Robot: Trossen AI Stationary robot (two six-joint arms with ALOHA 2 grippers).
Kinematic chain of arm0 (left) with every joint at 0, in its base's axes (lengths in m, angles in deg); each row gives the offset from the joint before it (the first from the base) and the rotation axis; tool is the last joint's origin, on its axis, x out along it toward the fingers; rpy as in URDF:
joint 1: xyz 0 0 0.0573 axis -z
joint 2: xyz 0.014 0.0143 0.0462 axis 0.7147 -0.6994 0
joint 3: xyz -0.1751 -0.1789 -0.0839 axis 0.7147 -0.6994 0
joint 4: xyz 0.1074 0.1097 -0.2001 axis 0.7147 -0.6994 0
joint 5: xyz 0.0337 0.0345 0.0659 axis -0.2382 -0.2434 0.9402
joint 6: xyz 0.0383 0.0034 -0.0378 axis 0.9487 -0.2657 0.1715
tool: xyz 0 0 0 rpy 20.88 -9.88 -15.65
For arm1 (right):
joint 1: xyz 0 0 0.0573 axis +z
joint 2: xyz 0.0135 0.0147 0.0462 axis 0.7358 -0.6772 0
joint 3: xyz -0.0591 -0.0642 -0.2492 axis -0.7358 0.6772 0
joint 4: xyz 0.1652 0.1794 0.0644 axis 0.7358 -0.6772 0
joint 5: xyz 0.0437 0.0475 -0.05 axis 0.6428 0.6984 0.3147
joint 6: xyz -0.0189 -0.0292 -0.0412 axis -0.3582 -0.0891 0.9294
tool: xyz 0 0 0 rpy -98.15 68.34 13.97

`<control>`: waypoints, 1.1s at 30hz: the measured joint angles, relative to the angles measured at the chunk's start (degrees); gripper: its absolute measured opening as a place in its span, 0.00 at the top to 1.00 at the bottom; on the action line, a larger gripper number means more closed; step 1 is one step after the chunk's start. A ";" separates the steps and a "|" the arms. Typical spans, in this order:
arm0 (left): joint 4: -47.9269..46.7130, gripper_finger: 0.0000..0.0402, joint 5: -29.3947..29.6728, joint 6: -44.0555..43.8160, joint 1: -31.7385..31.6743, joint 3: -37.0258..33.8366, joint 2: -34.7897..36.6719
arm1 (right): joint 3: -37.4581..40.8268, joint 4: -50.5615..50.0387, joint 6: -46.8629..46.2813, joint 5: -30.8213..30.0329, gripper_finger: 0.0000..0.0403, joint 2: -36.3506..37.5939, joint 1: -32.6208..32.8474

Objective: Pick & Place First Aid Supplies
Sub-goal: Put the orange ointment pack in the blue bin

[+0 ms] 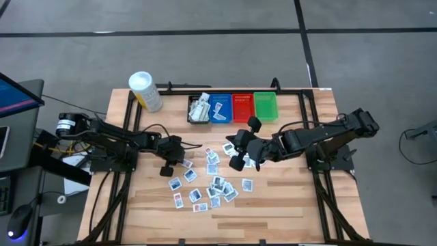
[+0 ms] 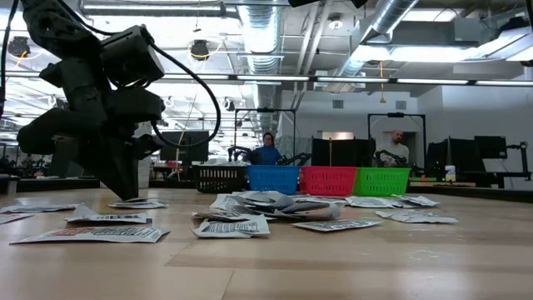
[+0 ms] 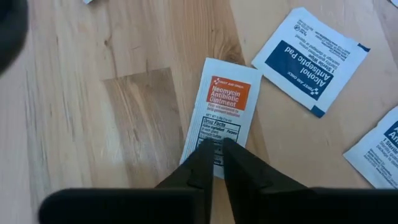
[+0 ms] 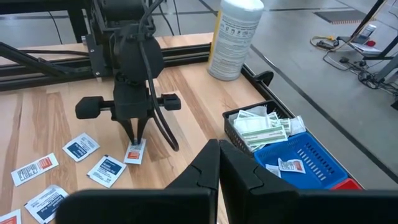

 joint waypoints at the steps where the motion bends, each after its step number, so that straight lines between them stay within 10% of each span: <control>1: 0.09 0.94 0.04 -0.01 0.00 0.00 0.00 | 0.00 0.00 -0.24 -0.01 1.00 0.00 0.00; 33: 13.60 0.98 3.97 6.17 -0.02 -0.31 -0.24 | 0.02 0.07 -1.49 -0.02 1.00 -0.01 -0.04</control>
